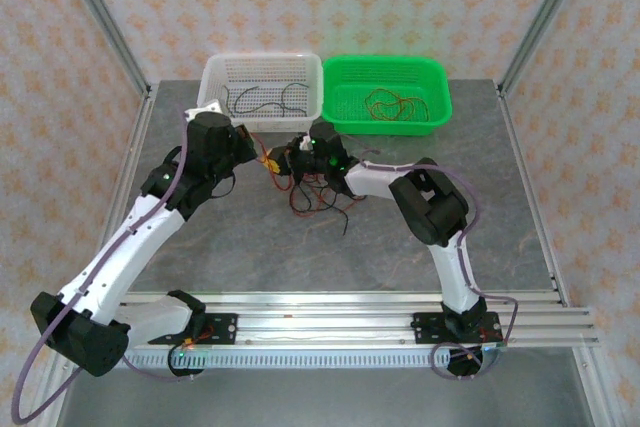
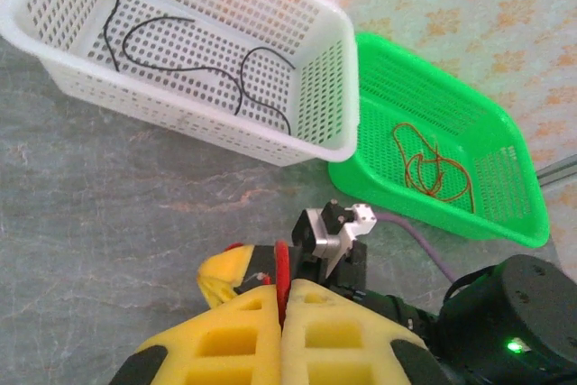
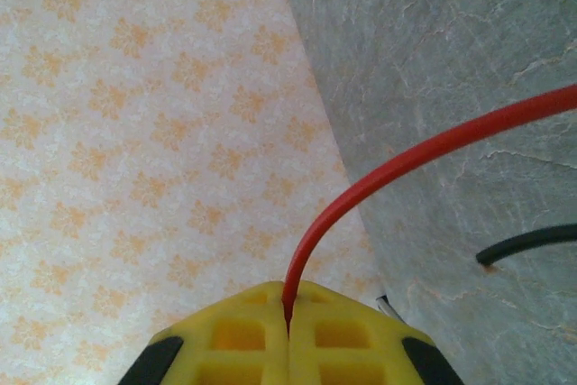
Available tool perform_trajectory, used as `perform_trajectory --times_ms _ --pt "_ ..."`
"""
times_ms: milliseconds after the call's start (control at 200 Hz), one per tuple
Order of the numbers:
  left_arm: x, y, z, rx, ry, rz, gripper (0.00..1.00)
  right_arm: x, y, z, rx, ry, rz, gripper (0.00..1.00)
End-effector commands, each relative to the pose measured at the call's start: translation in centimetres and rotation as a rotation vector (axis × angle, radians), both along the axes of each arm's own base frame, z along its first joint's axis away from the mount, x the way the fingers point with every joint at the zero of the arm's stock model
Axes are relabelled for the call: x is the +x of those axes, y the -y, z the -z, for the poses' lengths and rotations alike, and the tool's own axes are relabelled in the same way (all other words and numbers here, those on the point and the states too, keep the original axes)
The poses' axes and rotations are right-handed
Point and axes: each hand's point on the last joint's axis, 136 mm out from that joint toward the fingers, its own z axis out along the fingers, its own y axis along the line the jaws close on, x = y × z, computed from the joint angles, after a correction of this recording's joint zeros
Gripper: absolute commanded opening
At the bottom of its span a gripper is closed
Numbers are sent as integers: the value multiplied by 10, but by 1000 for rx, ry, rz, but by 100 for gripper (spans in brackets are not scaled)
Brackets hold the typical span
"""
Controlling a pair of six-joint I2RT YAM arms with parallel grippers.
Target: Untangle the cables
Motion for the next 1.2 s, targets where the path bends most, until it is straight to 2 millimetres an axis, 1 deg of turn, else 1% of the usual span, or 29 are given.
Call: perform_trajectory --times_ms 0,185,205,300,495,576,741,891,961,986,1036,1111,1141,1186,1196 --pt "2 1 -44 5 86 12 0 -3 9 4 -42 33 16 0" --pt "7 1 -103 39 179 21 0 0 33 39 -130 32 53 0" --pt "8 1 -105 47 179 22 0 0 36 42 -140 31 56 0" --pt "10 0 -130 52 222 18 0 1 51 61 -187 28 75 0" --pt "17 -1 -162 71 274 8 0 1 80 95 -278 29 102 0" --pt "18 -4 -178 84 302 -7 0 2 88 104 -306 40 102 0" --pt "21 -11 -207 117 350 -42 0 9 103 115 -389 93 90 0" --pt "21 -16 -231 142 393 -66 0 19 120 118 -494 153 92 0" --pt "22 -18 -232 156 390 -72 0 23 126 115 -525 178 97 0" --pt "23 -18 -230 159 383 -74 0 24 128 114 -534 186 97 0" --pt "24 -17 -219 167 357 -70 0 25 131 110 -547 200 97 0" --pt "24 -15 -194 164 308 -58 0 26 132 104 -553 222 90 0" --pt "23 -14 -182 157 287 -52 6 27 132 102 -553 226 86 0" --pt "21 -13 -156 150 240 -44 15 26 130 97 -545 237 76 0" --pt "19 -13 -153 144 237 -43 17 26 130 97 -545 239 75 0"
